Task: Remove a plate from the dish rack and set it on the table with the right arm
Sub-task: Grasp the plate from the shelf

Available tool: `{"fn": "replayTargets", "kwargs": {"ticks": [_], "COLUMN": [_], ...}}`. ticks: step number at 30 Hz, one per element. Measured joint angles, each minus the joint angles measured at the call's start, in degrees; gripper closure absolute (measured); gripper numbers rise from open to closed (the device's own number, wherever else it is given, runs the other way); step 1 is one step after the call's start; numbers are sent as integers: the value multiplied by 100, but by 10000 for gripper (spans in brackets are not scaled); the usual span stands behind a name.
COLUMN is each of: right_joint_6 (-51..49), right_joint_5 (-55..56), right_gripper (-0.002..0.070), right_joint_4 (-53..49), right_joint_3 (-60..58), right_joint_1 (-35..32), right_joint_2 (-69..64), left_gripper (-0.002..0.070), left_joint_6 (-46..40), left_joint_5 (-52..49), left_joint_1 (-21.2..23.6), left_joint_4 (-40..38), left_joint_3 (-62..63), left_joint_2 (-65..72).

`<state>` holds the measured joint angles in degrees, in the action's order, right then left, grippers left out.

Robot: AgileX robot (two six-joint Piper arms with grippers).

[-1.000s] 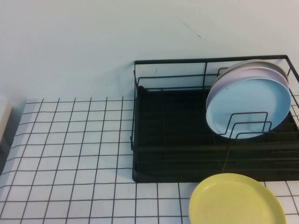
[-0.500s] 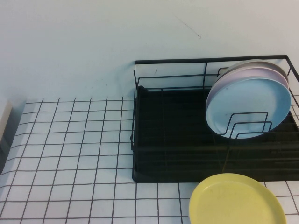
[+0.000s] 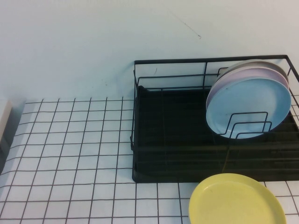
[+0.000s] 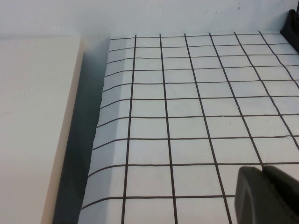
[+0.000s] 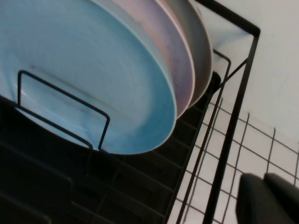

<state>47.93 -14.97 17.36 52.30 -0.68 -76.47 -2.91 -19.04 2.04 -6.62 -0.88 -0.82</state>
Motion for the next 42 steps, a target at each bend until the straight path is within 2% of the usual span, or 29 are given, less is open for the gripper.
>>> {"fn": "replayTargets", "kwargs": {"ticks": [6, 12, 15, 22, 35, 42], "right_joint_6": [698, 1899, 2324, 2544, 2658, 2670], "right_joint_5": [-307, -333, -204, 49, 774, 798], "right_gripper": [556, 363, 311, 291, 291, 294], "right_joint_4": [150, 214, 226, 226, 235, 246], "right_joint_3": [407, 761, 800, 810, 810, 1003], "right_joint_1": [238, 743, 873, 874, 881, 881], "right_joint_2": [-532, -944, -1096, -1370, -1685, -2050], "left_gripper": [678, 678, 678, 678, 678, 678], "left_joint_6": [0, 0, 0, 0, 0, 0], "left_joint_5": [0, 0, 0, 0, 0, 0], "left_joint_1": [0, 0, 0, 0, 0, 0], "left_joint_4": [0, 0, 0, 0, 0, 0], "left_joint_3": [0, 0, 0, 0, 0, 0], "left_joint_2": [0, 0, 0, 0, 0, 0]}}
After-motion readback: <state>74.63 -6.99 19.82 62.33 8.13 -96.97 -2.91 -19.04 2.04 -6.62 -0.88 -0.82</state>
